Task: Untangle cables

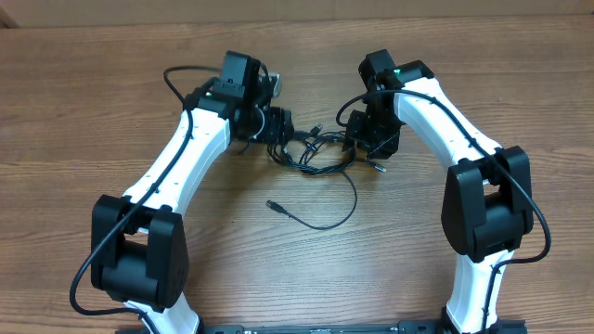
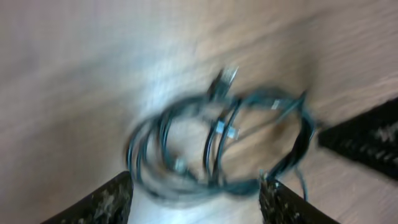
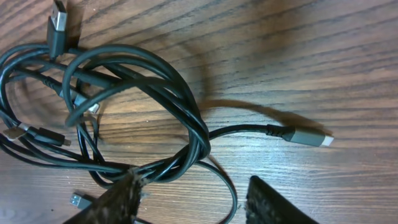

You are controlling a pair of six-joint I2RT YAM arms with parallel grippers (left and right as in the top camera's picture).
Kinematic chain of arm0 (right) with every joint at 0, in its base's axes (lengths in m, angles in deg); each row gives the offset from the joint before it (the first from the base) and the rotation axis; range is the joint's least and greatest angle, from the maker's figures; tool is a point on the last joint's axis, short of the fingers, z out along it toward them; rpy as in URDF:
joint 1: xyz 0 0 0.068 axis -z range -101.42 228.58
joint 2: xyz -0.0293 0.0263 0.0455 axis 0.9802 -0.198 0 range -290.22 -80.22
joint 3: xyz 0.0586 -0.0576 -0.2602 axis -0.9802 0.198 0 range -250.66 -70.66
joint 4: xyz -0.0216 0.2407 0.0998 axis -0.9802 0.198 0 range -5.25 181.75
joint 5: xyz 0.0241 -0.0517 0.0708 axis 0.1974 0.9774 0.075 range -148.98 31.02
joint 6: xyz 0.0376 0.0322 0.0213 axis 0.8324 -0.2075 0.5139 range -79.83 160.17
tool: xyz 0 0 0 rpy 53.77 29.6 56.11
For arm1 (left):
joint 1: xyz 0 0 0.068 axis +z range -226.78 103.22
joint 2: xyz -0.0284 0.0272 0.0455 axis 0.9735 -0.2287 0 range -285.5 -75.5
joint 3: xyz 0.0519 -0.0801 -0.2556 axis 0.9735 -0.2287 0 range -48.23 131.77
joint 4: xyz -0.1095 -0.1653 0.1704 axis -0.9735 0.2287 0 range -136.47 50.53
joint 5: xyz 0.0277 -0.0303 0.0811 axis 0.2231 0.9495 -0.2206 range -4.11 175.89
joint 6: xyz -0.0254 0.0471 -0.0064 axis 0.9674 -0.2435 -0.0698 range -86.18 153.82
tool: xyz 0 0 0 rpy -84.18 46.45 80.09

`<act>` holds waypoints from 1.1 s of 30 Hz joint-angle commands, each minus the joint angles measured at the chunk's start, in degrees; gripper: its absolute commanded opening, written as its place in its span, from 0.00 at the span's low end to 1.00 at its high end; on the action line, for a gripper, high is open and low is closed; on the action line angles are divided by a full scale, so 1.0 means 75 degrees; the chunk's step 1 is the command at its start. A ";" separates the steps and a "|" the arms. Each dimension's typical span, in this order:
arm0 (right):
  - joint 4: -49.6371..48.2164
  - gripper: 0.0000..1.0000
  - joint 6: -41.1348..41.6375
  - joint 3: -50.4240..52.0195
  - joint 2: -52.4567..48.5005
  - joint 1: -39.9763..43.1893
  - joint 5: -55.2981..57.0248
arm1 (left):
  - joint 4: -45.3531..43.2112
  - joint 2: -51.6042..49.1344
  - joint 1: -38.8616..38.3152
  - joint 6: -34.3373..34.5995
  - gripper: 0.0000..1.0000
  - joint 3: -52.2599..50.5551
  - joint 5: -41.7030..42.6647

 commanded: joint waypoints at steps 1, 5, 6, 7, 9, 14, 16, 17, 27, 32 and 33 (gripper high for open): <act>-0.0041 0.55 -0.0093 0.0044 -0.0020 -0.0003 -0.0058 | -0.0589 0.0169 -0.0096 -0.0836 0.62 0.0227 0.0152; -0.0038 0.56 -0.0093 0.0044 -0.0020 -0.0003 -0.0058 | -0.0758 -0.0184 -0.0140 -0.1947 0.58 0.0227 0.0152; -0.0038 0.56 -0.0093 0.0044 -0.0020 -0.0003 -0.0058 | -0.0726 -0.0280 -0.0140 -0.2183 0.58 0.0227 0.0154; -0.0035 0.56 -0.0093 0.0044 -0.0020 -0.0003 -0.0058 | -0.0708 -0.0420 -0.0137 -0.2407 0.58 0.0227 0.0154; -0.0026 0.56 -0.0090 0.0044 -0.0020 -0.0003 -0.0058 | -0.0729 -0.0670 -0.0134 -0.2716 0.59 0.0230 0.0210; -0.0041 0.56 -0.0087 0.0044 -0.0020 -0.0003 -0.0058 | -0.0793 -0.1093 -0.0187 -0.3442 0.57 0.0230 -0.0087; -0.0029 0.59 -0.0087 0.0044 -0.0020 -0.0003 -0.0061 | -0.0962 -0.1268 -0.0236 -0.3369 0.48 0.0230 -0.0947; -0.0012 0.59 -0.0087 0.0044 -0.0020 -0.0006 -0.0058 | -0.1052 -0.1349 -0.0259 -0.3363 0.47 0.0230 -0.1230; 0.0044 0.60 -0.0090 0.0044 -0.0020 -0.0003 -0.0058 | -0.1565 -0.1918 -0.0565 -0.3940 0.49 0.0230 -0.1425; 0.0044 0.60 -0.0090 0.0044 -0.0020 -0.0003 -0.0058 | -0.1617 -0.2197 -0.0851 -0.4319 0.48 0.0230 -0.1612; 0.0047 0.60 -0.0090 0.0044 -0.0020 -0.0006 -0.0058 | -0.1644 -0.2253 -0.0886 -0.4319 0.47 0.0230 -0.1629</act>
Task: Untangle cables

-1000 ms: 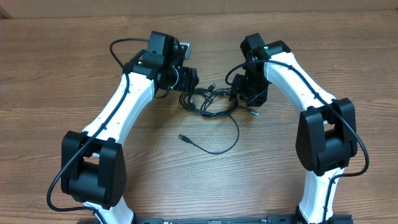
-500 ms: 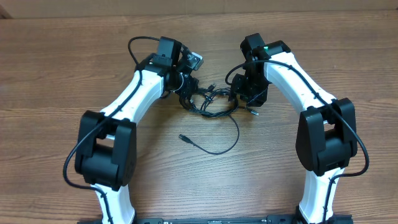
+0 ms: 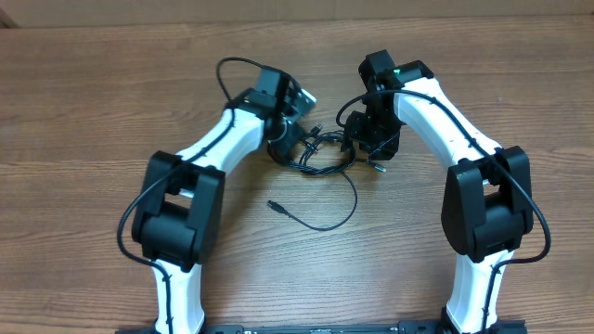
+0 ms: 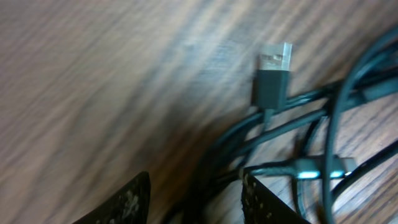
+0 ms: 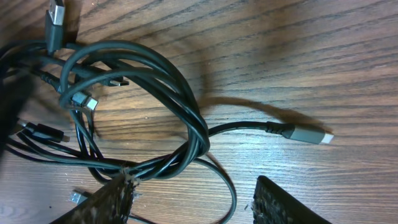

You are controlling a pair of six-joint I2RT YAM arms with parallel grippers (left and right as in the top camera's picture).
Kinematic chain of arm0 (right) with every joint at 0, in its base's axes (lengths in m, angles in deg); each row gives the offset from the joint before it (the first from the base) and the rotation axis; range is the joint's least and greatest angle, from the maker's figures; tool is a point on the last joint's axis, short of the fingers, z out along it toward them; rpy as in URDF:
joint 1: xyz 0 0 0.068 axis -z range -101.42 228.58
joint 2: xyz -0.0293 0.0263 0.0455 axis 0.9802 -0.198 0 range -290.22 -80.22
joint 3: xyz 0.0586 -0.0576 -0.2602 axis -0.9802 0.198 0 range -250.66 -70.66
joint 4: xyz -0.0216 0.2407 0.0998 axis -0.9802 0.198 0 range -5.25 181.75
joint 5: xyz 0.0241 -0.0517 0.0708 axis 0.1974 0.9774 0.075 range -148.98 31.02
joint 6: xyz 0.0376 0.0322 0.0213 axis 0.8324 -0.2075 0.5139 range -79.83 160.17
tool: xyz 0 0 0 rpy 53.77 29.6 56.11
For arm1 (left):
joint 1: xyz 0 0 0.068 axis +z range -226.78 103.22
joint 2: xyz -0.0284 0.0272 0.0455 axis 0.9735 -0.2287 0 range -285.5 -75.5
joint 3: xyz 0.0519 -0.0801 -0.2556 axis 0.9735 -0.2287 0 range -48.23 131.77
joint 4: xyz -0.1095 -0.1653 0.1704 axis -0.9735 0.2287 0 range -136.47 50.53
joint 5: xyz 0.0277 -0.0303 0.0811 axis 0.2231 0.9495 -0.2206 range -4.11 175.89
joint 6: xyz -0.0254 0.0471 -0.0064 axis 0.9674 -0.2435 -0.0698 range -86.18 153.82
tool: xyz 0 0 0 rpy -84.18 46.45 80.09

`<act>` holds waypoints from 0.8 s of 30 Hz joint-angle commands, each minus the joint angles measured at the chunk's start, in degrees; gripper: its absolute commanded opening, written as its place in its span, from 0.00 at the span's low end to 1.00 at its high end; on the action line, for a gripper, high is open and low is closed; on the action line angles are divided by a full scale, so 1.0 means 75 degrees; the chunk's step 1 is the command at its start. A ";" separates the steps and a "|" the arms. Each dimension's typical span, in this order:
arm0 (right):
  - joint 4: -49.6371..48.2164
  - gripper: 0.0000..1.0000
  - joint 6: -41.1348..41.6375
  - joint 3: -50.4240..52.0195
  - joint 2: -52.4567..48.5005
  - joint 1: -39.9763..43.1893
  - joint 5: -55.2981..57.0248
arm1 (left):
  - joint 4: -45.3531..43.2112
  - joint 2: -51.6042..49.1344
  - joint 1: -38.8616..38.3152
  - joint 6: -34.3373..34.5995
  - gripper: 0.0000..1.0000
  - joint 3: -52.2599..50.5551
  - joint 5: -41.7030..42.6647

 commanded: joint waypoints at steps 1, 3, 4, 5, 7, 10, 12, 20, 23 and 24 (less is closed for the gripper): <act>-0.0017 0.60 -0.0035 0.0044 -0.0020 -0.0003 -0.0032 | -0.0073 -0.0262 -0.0189 -0.0423 0.47 0.0143 -0.0195; -0.0017 0.61 -0.0035 0.0044 -0.0020 -0.0003 -0.0032 | -0.0125 -0.0315 -0.0189 -0.0391 0.42 0.0143 -0.0201; -0.0017 0.61 -0.0035 0.0044 -0.0020 -0.0003 -0.0032 | -0.0143 -0.0329 -0.0189 -0.0388 0.39 0.0143 -0.0207; -0.0017 0.61 -0.0035 0.0047 -0.0020 -0.0003 -0.0032 | -0.0157 -0.0358 -0.0189 -0.0326 0.36 0.0143 -0.0219; -0.0017 0.60 -0.0035 0.0044 -0.0020 -0.0006 -0.0032 | -0.0207 -0.0402 -0.0181 -0.0195 0.35 0.0143 -0.0338; -0.0017 0.61 -0.0035 0.0044 -0.0020 -0.0003 -0.0035 | -0.0216 -0.0408 -0.0181 -0.0157 0.21 0.0143 -0.0367; -0.0026 0.61 -0.0035 0.0044 -0.0020 -0.0003 -0.0035 | -0.0213 -0.0388 -0.0181 0.0143 0.04 0.0169 -0.0396; -0.0213 0.51 -0.0842 -0.0501 0.0236 -0.0003 -0.0994 | 0.2387 -0.0128 -0.0175 0.1853 0.04 0.2034 -0.0303; -0.0204 0.56 -0.0833 -0.1052 0.0463 -0.0003 -0.1303 | 0.3672 0.0015 -0.0175 0.2075 0.04 0.3115 0.0172; -0.0213 0.56 -0.0828 -0.1177 0.0504 -0.0003 -0.1515 | 0.3993 0.0058 -0.0175 0.2072 0.04 0.3442 0.0522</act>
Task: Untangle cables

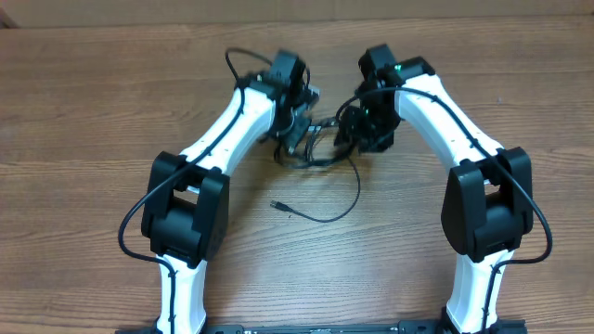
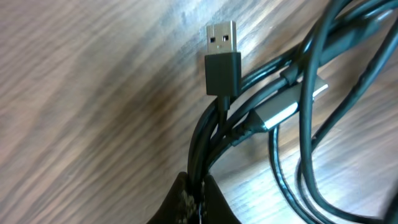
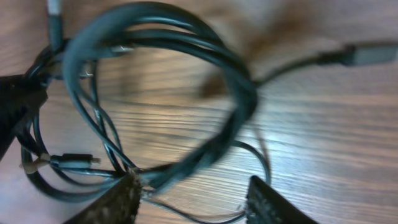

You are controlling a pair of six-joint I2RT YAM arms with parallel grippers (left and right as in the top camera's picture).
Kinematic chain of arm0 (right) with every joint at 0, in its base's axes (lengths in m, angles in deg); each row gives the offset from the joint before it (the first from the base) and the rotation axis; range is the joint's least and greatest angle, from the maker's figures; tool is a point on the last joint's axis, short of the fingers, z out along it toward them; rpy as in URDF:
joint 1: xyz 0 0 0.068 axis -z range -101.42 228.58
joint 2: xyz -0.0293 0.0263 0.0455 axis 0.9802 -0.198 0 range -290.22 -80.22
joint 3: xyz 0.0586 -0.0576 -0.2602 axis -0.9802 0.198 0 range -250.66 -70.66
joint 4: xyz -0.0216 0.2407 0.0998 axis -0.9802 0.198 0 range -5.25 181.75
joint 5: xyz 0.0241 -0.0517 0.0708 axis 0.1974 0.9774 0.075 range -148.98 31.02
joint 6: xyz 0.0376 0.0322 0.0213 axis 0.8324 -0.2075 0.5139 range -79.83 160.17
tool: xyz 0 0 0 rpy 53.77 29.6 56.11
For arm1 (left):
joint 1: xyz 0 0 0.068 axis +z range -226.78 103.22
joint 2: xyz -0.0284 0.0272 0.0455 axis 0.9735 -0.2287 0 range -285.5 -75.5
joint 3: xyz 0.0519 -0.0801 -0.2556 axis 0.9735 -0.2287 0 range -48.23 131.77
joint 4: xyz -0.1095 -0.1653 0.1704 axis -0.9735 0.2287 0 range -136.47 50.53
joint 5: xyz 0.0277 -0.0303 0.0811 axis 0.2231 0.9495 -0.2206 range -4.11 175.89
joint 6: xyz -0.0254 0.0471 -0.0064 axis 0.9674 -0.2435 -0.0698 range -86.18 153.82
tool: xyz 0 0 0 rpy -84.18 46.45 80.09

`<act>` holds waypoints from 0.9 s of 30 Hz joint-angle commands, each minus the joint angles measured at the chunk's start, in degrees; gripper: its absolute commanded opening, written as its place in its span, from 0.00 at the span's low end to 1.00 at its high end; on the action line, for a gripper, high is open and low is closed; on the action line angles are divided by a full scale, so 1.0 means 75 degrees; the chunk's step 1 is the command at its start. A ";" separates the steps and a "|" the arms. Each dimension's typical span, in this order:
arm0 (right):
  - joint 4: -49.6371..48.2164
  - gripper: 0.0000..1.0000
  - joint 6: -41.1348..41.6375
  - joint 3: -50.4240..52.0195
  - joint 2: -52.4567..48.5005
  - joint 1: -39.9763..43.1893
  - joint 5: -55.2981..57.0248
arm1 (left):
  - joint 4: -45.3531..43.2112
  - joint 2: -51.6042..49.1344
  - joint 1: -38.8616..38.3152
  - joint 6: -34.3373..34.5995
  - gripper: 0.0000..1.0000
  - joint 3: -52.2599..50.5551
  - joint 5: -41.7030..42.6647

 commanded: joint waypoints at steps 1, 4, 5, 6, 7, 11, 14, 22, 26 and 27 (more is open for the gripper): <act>-0.0093 0.56 -0.0236 -0.0799 0.0513 -0.0003 -0.0959 | 0.0810 0.0329 0.0035 0.0565 0.04 0.1326 0.1084; -0.0312 0.56 -0.0137 -0.0889 0.0525 -0.0003 -0.1740 | 0.1428 0.0344 0.0061 0.0565 0.04 0.1915 0.1760; -0.0408 0.56 -0.0029 -0.0889 0.0525 -0.0003 -0.1947 | 0.1562 0.0344 0.0076 0.0565 0.04 0.2025 0.1859; -0.0481 0.56 0.0105 -0.0889 0.0522 -0.0003 -0.2034 | 0.1673 0.0347 0.0099 0.0568 0.04 0.2101 0.1988; -0.0574 0.56 0.0306 -0.0889 0.0525 -0.0003 -0.2110 | 0.1766 0.0347 0.0140 0.0568 0.04 0.2142 0.2101; -0.0667 0.56 0.0449 -0.0889 0.0522 -0.0003 -0.2308 | 0.1784 0.0347 0.0332 0.0816 0.04 0.2142 0.2139; -0.0545 0.55 0.0813 -0.0851 0.0522 -0.0003 -0.2028 | 0.1728 0.0347 0.0612 0.1090 0.04 0.2142 0.2661; -0.0600 0.55 0.1434 -0.0836 0.0458 -0.0003 -0.1364 | 0.1725 0.0347 0.1300 0.1131 0.04 0.2142 0.4960; -0.0842 0.54 0.1626 -0.0836 0.0262 -0.0099 -0.1373 | 0.1754 0.0347 0.1338 0.0895 0.04 0.2142 0.5928; -0.0921 0.54 0.1635 -0.0836 0.0216 -0.0146 -0.1341 | 0.1760 0.0347 0.1338 0.0895 0.04 0.2142 0.6035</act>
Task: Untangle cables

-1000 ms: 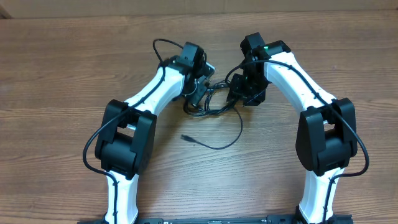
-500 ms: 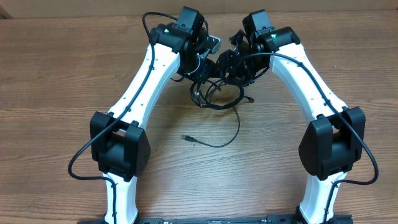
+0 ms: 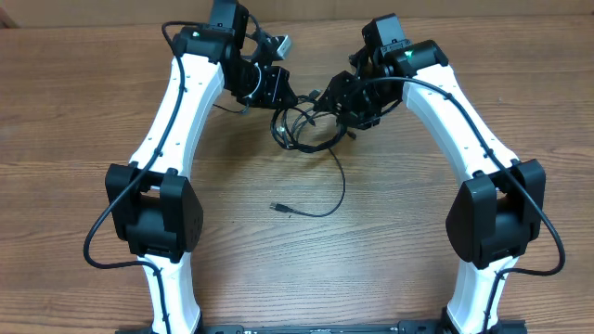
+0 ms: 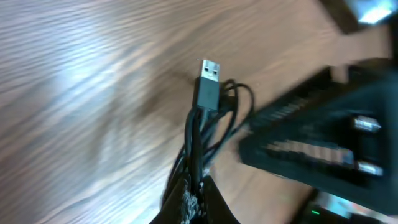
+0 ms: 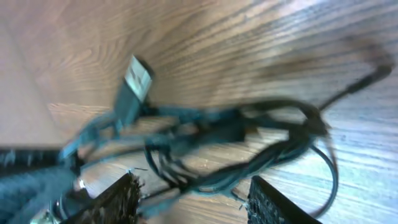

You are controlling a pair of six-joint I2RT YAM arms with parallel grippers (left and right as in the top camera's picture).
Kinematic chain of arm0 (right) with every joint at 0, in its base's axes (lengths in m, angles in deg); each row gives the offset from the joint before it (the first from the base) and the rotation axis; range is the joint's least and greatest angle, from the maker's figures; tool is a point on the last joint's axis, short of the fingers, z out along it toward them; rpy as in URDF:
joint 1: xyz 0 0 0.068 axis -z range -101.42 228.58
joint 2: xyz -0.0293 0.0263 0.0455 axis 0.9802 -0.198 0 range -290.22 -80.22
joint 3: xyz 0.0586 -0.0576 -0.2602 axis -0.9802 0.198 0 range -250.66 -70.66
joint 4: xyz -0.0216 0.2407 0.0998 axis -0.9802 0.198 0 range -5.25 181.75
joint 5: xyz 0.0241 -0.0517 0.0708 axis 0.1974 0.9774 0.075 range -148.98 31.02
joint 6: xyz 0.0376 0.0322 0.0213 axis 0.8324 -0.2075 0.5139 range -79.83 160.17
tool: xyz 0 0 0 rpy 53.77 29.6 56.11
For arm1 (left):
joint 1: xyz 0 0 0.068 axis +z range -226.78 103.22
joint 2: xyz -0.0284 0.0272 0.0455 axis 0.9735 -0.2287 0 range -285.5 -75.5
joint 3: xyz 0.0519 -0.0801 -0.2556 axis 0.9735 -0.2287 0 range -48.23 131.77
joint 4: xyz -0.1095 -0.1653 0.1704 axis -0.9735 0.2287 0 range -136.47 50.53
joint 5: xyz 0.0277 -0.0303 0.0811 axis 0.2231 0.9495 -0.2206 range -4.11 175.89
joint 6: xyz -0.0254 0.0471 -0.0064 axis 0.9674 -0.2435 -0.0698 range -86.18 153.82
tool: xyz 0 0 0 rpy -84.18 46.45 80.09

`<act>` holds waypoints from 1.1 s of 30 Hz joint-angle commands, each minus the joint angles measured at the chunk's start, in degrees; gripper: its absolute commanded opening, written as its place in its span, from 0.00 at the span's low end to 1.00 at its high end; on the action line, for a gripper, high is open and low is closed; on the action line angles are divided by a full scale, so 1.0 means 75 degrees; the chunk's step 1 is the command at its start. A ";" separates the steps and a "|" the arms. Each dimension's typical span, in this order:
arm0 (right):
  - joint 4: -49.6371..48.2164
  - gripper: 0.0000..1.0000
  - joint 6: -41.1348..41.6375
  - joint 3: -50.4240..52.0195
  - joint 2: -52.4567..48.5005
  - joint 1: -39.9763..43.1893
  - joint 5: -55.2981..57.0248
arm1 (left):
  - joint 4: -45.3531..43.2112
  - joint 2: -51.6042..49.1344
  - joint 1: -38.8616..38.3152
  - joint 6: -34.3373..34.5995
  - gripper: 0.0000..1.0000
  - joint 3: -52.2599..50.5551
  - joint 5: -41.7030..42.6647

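A tangle of black cables (image 3: 302, 130) hangs between my two grippers near the table's far side. One strand trails toward the front and ends in a small plug (image 3: 277, 207). My left gripper (image 4: 194, 202) is shut on a few strands just below a USB-A plug (image 4: 208, 84), and is held at the bundle's left (image 3: 269, 88). My right gripper (image 5: 199, 202) stands open, with blurred loops of cable (image 5: 236, 134) and another USB plug (image 5: 134, 81) in front of its fingers. It sits at the bundle's right (image 3: 339, 97).
The wooden table (image 3: 445, 278) carries only the cables. The right arm's black wrist (image 4: 311, 149) fills the right side of the left wrist view, close to the held strands. The table's far edge (image 3: 306, 14) runs just behind both grippers.
Both grippers have moved toward the far edge and the bundle has come with them. My left gripper keeps its grip on the strands. The trailing strand now hangs straighter toward the front.
My left gripper was open over the tangle, with the right gripper open at its other side. It then stood low at the bundle's left edge, then shut on strands below a USB plug. Now the bundle is drawn toward the far edge.
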 commanded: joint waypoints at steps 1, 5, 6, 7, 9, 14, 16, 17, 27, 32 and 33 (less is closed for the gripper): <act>-0.0198 0.54 0.0291 -0.0085 -0.0172 -0.0152 0.0236 | 0.0023 0.0187 -0.0076 -0.0128 0.04 0.0157 0.1399; -0.0286 0.49 0.0915 -0.0079 -0.0399 -0.0283 0.1087 | 0.0020 0.0187 -0.0070 -0.0122 0.04 0.0157 0.1591; -0.0289 0.48 0.0994 -0.0079 -0.0449 -0.0291 0.1177 | 0.0023 0.0187 -0.0061 -0.0122 0.04 0.0157 0.1614; -0.0280 0.47 0.1035 -0.0079 -0.0475 -0.0297 0.1253 | 0.0020 0.0187 -0.0041 -0.0117 0.04 0.0157 0.1629; -0.0289 0.45 0.1049 -0.0047 -0.0580 -0.0315 0.1358 | -0.0012 0.0187 0.0047 -0.0064 0.04 0.0157 0.1824; -0.0358 0.38 0.1078 0.0256 -0.0755 -0.0323 0.1580 | -0.0221 0.0187 0.0498 -0.0055 0.04 0.0157 0.3002; -0.0417 0.38 0.1078 0.0423 -0.0755 -0.0300 0.1670 | -0.0268 0.0187 0.0664 -0.0061 0.04 0.0157 0.3427; -0.0408 0.38 0.1075 0.0487 -0.0755 -0.0274 0.1699 | -0.0289 0.0187 0.0749 -0.0067 0.04 0.0157 0.3637; -0.0291 0.37 0.0749 0.1107 -0.0755 -0.0061 0.1935 | -0.0323 0.0187 0.1169 -0.1480 0.04 0.0157 0.5496; -0.0163 0.37 -0.0192 0.1070 -0.0729 0.0099 0.1559 | -0.0277 0.0187 0.1215 -0.1332 0.04 0.0157 0.4153; -0.0154 0.38 -0.0455 0.1029 -0.0697 0.0122 0.1317 | -0.0251 0.0187 0.1207 -0.1189 0.04 0.0157 0.3652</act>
